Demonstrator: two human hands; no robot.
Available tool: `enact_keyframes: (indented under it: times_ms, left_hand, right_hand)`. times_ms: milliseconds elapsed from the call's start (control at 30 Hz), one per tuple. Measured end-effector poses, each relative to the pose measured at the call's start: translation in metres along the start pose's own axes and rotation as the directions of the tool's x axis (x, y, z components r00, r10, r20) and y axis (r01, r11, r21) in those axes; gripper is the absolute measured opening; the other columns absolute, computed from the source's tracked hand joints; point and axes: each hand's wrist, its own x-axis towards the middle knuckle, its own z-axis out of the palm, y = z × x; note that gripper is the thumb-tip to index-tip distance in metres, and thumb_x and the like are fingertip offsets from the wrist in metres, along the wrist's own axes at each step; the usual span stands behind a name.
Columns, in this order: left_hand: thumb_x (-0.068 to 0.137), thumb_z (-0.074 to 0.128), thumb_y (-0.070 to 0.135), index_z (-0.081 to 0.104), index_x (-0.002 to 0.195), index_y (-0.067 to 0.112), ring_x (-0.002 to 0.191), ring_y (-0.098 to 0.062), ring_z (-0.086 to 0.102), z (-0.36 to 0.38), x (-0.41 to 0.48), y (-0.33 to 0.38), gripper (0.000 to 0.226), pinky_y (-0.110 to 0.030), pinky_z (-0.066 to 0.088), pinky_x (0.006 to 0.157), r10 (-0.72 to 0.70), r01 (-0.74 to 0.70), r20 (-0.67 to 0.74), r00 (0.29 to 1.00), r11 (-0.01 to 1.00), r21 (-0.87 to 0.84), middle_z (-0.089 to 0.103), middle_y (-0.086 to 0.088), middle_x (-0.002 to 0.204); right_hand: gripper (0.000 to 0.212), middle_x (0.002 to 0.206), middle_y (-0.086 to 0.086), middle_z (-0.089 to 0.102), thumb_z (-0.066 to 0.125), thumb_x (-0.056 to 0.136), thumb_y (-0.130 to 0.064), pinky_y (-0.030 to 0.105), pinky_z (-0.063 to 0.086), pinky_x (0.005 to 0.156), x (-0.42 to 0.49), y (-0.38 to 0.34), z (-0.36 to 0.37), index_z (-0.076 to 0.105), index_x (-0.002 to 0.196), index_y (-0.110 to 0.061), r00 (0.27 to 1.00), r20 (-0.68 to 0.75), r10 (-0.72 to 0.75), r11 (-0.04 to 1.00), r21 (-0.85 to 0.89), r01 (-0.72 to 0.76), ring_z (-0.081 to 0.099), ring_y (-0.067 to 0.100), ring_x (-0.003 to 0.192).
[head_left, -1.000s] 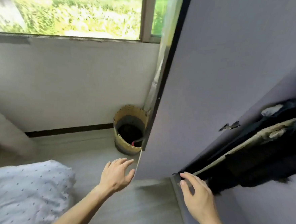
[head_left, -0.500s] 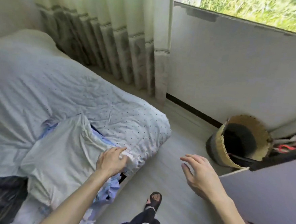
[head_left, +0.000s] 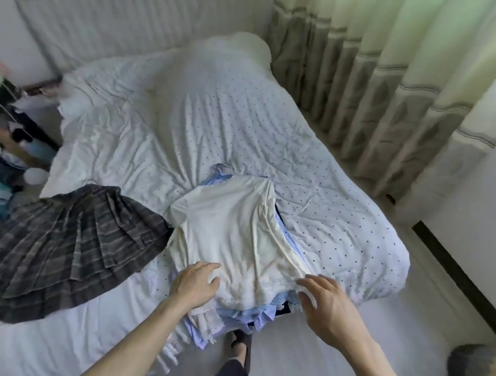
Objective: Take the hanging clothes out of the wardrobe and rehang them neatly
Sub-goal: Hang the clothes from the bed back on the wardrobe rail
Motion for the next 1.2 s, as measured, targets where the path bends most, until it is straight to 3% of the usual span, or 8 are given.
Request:
enact_keyframes:
  times_ms: [133, 300, 633, 767, 867, 1000, 1100, 1200]
  left_hand:
    - [0.099, 0.047, 0.037, 0.045, 0.147, 0.029, 0.139, -0.014, 0.040, -0.019, 0.044, -0.050, 0.048, -0.033, 0.036, 0.111, -0.057, 0.058, 0.031, 0.998, 0.997, -0.049, 0.043, 0.009, 0.152]
    - [0.099, 0.046, 0.034, 0.043, 0.149, 0.026, 0.141, -0.016, 0.037, -0.038, 0.132, -0.102, 0.050, -0.031, 0.033, 0.113, -0.076, 0.086, 0.110, 0.991, 0.992, -0.092, 0.042, 0.006, 0.153]
    - [0.097, 0.042, 0.036, 0.040, 0.146, 0.023, 0.134, -0.023, 0.044, -0.073, 0.310, -0.193, 0.051, -0.042, 0.044, 0.102, -0.079, 0.063, 0.249, 0.965, 0.995, 0.072, 0.045, 0.000, 0.148]
    - [0.098, 0.045, 0.035, 0.027, 0.155, 0.021, 0.146, -0.027, 0.028, -0.073, 0.380, -0.211, 0.061, -0.042, 0.030, 0.116, -0.089, 0.071, 0.214, 0.973, 0.993, 0.092, 0.024, -0.007, 0.162]
    - [0.097, 0.049, 0.033, 0.025, 0.155, 0.017, 0.145, -0.031, 0.030, -0.066, 0.425, -0.220, 0.065, -0.044, 0.033, 0.114, -0.096, 0.089, 0.150, 0.984, 0.995, 0.049, 0.026, -0.010, 0.161]
    - [0.098, 0.050, 0.027, 0.031, 0.152, 0.013, 0.135, -0.033, 0.043, -0.060, 0.463, -0.229, 0.058, -0.046, 0.041, 0.107, -0.138, 0.145, 0.154, 0.978, 0.989, -0.035, 0.039, -0.012, 0.153]
    - [0.096, 0.051, 0.017, 0.051, 0.135, 0.014, 0.117, -0.034, 0.056, -0.061, 0.481, -0.237, 0.039, -0.045, 0.049, 0.091, -0.137, 0.135, 0.092, 0.986, 0.990, 0.030, 0.054, -0.013, 0.131]
    - [0.092, 0.052, 0.015, 0.056, 0.120, 0.013, 0.107, -0.034, 0.058, -0.068, 0.489, -0.239, 0.028, -0.043, 0.047, 0.086, -0.097, 0.093, 0.126, 0.987, 0.995, 0.036, 0.056, -0.012, 0.118]
  right_hand:
    - [0.038, 0.142, -0.016, 0.051, 0.041, 0.103, -0.042, 0.026, 0.036, 0.107, 0.069, -0.030, 0.019, 0.052, 0.139, -0.034, 0.992, 0.115, -0.046, 0.996, -0.072, 0.054, 0.038, 0.014, 0.138]
    - [0.045, 0.151, -0.013, 0.043, 0.040, 0.103, -0.043, 0.026, 0.031, 0.112, 0.167, -0.061, 0.053, 0.042, 0.147, -0.034, 0.977, 0.207, 0.043, 0.996, -0.089, -0.025, 0.032, 0.013, 0.143]
    - [0.047, 0.150, -0.001, 0.043, 0.043, 0.099, -0.034, 0.033, 0.036, 0.110, 0.330, -0.085, 0.161, 0.042, 0.146, -0.026, 0.845, 0.467, 0.259, 0.963, -0.186, -0.193, 0.033, 0.024, 0.141]
    - [0.057, 0.165, 0.002, 0.015, 0.044, 0.099, -0.034, 0.040, 0.026, 0.118, 0.364, -0.074, 0.193, 0.026, 0.153, -0.032, 0.771, 0.515, 0.375, 0.926, -0.250, -0.283, 0.015, 0.030, 0.150]
    - [0.060, 0.164, -0.003, 0.007, 0.043, 0.098, -0.035, 0.042, 0.031, 0.113, 0.376, -0.069, 0.211, 0.020, 0.154, -0.036, 0.730, 0.537, 0.422, 0.905, -0.291, -0.309, 0.013, 0.030, 0.148]
    - [0.063, 0.164, -0.004, 0.001, 0.047, 0.095, -0.039, 0.044, 0.027, 0.115, 0.375, -0.068, 0.233, 0.020, 0.152, -0.041, 0.682, 0.557, 0.474, 0.880, -0.319, -0.352, 0.003, 0.032, 0.150]
    - [0.066, 0.166, -0.002, -0.004, 0.048, 0.095, -0.040, 0.047, 0.023, 0.117, 0.377, -0.067, 0.241, 0.018, 0.154, -0.039, 0.656, 0.569, 0.496, 0.869, -0.326, -0.373, -0.003, 0.035, 0.151]
    - [0.064, 0.166, -0.003, -0.003, 0.047, 0.095, -0.041, 0.046, 0.023, 0.118, 0.381, -0.066, 0.241, 0.020, 0.153, -0.039, 0.640, 0.578, 0.506, 0.862, -0.321, -0.393, -0.003, 0.035, 0.151]
